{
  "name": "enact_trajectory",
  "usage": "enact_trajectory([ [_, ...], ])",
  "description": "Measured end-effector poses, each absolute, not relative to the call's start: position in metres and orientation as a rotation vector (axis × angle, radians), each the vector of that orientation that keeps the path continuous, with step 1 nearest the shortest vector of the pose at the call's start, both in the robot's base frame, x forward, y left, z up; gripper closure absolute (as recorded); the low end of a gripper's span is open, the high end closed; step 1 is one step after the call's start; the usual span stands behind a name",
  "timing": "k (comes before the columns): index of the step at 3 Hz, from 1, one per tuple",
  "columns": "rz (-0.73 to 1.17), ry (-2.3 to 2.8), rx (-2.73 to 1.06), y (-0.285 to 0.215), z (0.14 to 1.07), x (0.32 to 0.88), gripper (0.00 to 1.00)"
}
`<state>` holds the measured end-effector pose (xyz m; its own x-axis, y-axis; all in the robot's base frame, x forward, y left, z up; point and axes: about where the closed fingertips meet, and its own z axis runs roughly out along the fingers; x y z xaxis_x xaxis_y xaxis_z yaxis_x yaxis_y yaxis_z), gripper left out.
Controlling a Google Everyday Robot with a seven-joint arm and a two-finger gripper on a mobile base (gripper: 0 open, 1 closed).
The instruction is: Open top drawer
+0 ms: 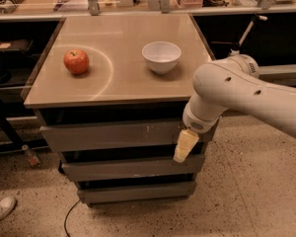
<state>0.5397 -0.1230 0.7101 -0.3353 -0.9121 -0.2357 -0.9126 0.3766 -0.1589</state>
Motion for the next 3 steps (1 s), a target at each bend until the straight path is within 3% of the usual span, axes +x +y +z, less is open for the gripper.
enact_trajectory([
  [3, -0.022, 2.289, -1.587, -0.113, 0.683, 0.568, 0.00],
])
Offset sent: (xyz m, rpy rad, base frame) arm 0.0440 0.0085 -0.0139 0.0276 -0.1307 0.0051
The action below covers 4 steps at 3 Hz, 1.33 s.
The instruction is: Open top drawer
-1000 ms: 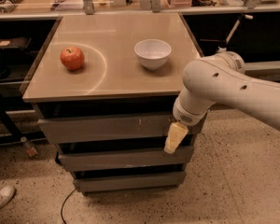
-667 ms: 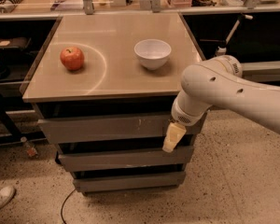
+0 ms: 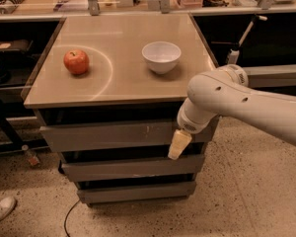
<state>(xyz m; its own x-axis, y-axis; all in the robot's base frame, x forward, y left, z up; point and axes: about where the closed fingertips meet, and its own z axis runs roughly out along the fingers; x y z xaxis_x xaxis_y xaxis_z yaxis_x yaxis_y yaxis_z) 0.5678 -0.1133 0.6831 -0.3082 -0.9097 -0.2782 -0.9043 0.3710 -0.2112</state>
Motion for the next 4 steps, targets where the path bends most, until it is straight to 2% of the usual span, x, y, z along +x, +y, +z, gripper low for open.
enact_trajectory([
  [4, 0.055, 2.337, -1.666, -0.115, 0.630, 0.560, 0.00],
])
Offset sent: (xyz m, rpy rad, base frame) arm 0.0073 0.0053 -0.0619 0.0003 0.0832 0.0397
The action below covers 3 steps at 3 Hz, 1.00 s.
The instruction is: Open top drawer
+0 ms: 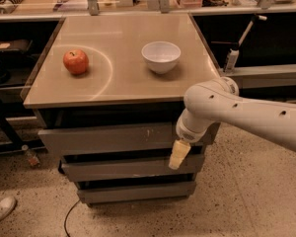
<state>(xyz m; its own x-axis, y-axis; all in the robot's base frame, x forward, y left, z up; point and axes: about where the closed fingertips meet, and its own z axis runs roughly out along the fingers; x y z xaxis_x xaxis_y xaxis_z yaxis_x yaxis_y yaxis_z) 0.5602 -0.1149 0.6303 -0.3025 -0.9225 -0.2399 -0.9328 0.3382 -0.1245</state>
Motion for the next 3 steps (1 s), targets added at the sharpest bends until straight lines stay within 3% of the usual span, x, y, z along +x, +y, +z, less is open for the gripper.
enact_trajectory([
  [1, 0.067, 2.358, -1.663, -0.121, 0.637, 0.544, 0.00],
  [3, 0.140, 2.538, -1.567, -0.168, 0.677, 0.441, 0.00],
])
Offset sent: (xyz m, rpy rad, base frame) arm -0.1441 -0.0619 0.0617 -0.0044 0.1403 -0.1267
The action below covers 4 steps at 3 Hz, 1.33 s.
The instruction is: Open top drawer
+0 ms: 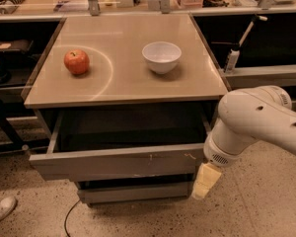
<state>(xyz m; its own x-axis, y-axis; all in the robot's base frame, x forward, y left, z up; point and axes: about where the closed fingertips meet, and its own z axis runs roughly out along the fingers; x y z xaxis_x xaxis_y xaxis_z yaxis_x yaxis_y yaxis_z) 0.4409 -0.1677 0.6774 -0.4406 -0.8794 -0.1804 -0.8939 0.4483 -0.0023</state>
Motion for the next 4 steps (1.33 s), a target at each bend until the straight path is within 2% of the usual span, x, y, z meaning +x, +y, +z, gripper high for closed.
enact_trajectory([
  [2, 0.104, 2.486, -1.587, -0.158, 0.685, 0.460, 0.00],
  [4, 0.175, 2.518, -1.635, -0.138, 0.643, 0.455, 0.00],
])
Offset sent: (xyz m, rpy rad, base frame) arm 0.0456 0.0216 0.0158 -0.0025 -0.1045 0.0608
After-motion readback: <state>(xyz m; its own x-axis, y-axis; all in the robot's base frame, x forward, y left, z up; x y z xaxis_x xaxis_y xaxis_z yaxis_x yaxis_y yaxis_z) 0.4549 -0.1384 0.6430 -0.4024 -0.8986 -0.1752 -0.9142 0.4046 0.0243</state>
